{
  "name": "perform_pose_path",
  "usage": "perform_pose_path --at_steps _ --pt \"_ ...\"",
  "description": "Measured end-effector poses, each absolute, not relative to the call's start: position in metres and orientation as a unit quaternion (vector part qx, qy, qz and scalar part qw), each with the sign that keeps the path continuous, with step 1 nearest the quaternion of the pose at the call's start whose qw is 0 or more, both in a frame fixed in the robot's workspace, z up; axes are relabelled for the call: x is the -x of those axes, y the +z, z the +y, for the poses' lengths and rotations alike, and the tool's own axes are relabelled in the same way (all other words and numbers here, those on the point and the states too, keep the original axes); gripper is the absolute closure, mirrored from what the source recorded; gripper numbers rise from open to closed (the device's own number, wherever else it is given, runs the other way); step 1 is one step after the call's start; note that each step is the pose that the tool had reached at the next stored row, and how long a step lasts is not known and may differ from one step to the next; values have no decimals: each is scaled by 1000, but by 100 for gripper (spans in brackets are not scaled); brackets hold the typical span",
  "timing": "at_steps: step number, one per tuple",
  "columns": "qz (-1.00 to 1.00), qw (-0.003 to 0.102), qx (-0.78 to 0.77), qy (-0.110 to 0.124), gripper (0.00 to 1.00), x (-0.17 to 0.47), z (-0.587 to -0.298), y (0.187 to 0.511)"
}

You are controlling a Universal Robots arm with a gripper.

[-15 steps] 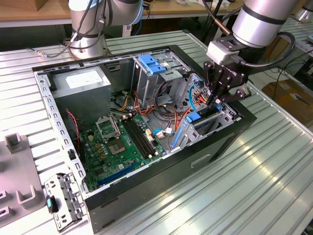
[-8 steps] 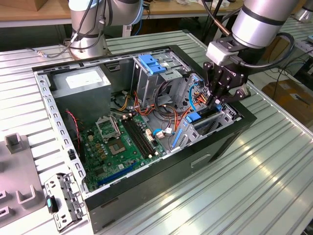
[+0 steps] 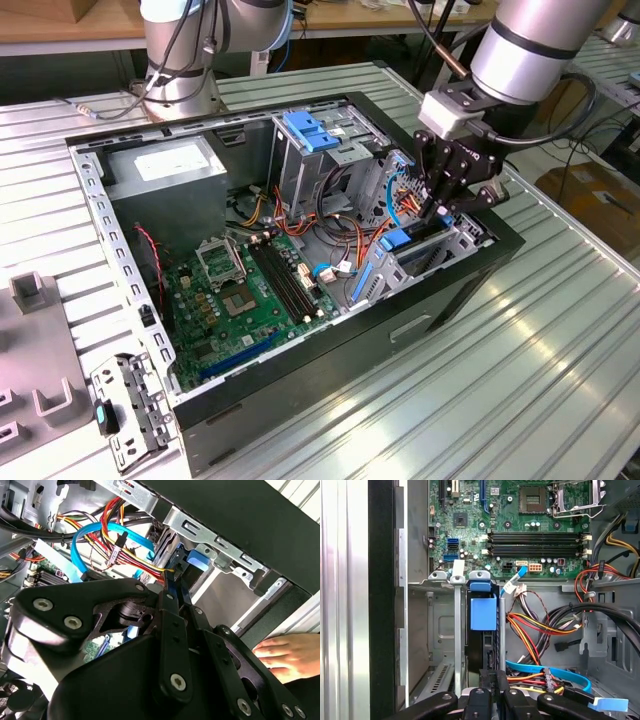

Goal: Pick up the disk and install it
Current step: 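Insert the first disk wire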

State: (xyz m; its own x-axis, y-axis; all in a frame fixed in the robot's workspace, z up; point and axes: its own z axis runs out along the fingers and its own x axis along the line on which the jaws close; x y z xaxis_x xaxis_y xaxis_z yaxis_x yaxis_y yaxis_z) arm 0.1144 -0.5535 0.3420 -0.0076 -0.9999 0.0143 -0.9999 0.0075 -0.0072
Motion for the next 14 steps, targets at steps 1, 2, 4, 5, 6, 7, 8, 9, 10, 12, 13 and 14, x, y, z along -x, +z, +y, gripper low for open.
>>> perform_pose_path --at_steps 1,2,4,5,6,7,8,9,10,12,13,14 --pt "-710 3 -704 8 84 -114 -553 342" --pt "-710 2 -704 7 84 -114 -553 342" --pt "-710 2 -704 7 84 -114 -553 342" --pt "-710 2 -704 7 84 -114 -553 342" --pt "-710 2 -704 7 84 -114 -553 342" --pt "-710 2 -704 7 83 -114 -553 341" --pt "-710 2 -704 7 83 -114 -553 341" --pt "-710 2 -704 7 77 -114 -553 342" --pt "-710 3 -704 8 70 -114 -553 345" --pt "-710 4 -704 9 70 -114 -552 353" --pt "-710 4 -704 10 70 -114 -552 356" --pt "-710 5 -704 10 70 -114 -552 358"
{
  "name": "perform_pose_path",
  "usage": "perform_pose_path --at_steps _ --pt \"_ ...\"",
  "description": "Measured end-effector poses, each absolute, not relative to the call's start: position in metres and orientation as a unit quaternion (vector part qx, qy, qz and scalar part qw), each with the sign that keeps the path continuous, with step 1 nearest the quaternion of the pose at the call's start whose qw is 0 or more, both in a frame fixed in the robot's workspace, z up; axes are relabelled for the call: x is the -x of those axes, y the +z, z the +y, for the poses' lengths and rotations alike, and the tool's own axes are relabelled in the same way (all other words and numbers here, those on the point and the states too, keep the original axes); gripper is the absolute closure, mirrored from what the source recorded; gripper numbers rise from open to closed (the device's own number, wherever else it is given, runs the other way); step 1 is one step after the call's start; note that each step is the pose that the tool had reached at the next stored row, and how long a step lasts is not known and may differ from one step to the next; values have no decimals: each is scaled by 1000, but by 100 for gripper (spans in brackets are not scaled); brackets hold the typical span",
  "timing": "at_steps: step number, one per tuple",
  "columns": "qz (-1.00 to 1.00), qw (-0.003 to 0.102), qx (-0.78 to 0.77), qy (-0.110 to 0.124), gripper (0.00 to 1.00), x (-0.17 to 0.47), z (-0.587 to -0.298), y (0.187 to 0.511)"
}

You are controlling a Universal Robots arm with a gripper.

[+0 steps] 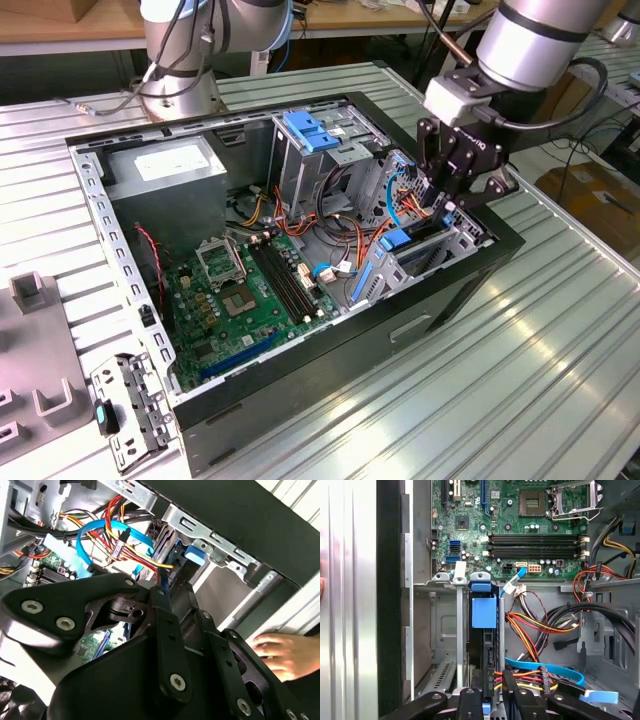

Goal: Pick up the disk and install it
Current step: 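Insert the first disk wire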

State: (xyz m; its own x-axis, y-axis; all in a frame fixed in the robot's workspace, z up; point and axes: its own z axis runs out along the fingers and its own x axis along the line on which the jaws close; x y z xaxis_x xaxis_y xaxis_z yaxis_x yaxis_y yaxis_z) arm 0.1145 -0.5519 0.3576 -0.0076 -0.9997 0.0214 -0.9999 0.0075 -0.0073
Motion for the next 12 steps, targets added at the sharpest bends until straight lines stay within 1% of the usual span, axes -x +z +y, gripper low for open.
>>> perform_pose_path --at_steps 2,3,5,6,12 --pt "-710 8 -704 13 70 -115 -551 358" --pt "-710 9 -704 14 72 -114 -551 358" --pt "-710 9 -704 14 85 -114 -551 358" --pt "-710 9 -704 14 89 -114 -551 358" --pt "-710 9 -704 14 89 -114 -551 358"
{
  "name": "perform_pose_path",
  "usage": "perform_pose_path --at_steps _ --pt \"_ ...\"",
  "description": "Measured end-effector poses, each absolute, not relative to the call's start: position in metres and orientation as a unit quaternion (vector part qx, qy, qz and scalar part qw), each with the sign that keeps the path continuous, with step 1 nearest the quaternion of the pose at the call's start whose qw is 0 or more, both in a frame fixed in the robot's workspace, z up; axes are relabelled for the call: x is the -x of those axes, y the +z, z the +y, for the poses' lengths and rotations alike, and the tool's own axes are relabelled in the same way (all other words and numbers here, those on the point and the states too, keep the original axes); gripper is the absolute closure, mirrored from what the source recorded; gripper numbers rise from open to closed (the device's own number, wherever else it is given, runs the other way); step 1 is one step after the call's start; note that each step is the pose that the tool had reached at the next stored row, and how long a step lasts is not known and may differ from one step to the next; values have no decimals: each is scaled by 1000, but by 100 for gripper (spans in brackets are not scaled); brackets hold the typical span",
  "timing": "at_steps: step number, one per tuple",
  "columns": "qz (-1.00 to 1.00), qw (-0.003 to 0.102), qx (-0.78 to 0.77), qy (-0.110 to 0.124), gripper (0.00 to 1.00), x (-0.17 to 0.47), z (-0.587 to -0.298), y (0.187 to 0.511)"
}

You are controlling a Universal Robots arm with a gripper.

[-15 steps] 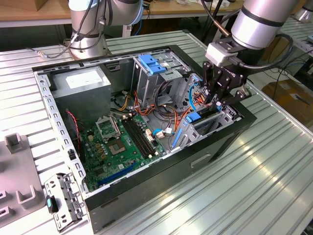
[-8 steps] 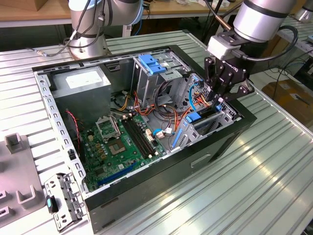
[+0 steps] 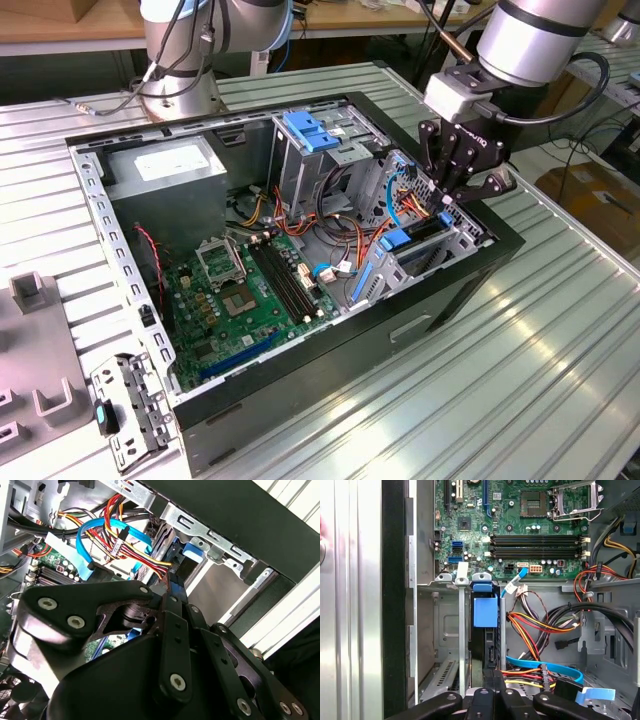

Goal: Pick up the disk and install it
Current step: 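Insert the second disk wire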

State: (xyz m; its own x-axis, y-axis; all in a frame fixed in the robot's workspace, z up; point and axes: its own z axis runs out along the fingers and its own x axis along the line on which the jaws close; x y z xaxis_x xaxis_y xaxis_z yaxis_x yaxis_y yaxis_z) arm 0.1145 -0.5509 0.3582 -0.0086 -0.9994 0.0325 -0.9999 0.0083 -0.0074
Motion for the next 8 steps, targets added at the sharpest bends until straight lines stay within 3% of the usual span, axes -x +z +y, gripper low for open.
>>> perform_pose_path --at_steps 8 --pt "-710 9 -704 14 89 -114 -551 358"
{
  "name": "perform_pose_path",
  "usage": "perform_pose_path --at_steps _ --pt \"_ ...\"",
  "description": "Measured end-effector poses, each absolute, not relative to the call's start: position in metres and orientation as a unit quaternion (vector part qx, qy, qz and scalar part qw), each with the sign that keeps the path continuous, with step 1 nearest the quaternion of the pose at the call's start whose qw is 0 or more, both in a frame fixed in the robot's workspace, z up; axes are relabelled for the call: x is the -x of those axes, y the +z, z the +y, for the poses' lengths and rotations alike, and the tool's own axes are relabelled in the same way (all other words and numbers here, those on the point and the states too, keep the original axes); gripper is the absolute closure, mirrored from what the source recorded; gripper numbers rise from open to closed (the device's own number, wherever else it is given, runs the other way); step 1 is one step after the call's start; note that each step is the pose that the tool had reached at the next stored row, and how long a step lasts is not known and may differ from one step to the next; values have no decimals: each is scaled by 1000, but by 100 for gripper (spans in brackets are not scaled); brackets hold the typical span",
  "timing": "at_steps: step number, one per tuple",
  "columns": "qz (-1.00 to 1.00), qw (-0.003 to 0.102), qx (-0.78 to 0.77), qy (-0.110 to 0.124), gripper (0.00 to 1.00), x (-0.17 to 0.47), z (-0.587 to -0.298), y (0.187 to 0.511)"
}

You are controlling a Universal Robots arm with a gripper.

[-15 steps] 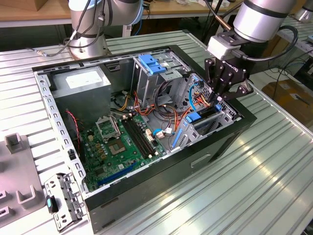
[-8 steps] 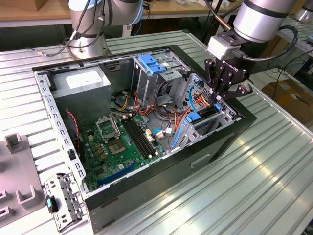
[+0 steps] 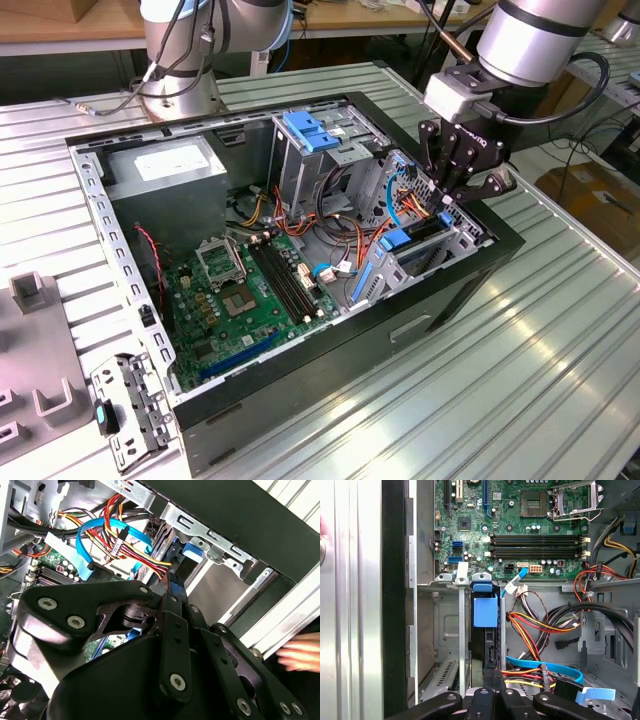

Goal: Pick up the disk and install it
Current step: 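Insert the second disk wire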

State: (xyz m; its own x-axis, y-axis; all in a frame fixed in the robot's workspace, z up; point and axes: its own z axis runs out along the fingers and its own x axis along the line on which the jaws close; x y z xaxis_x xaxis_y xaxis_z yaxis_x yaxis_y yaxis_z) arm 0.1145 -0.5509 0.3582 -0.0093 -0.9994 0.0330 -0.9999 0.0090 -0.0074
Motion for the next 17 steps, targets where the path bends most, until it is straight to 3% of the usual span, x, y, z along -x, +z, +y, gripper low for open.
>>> perform_pose_path --at_steps 17 --pt "-710 7 -704 13 89 -103 -551 363"
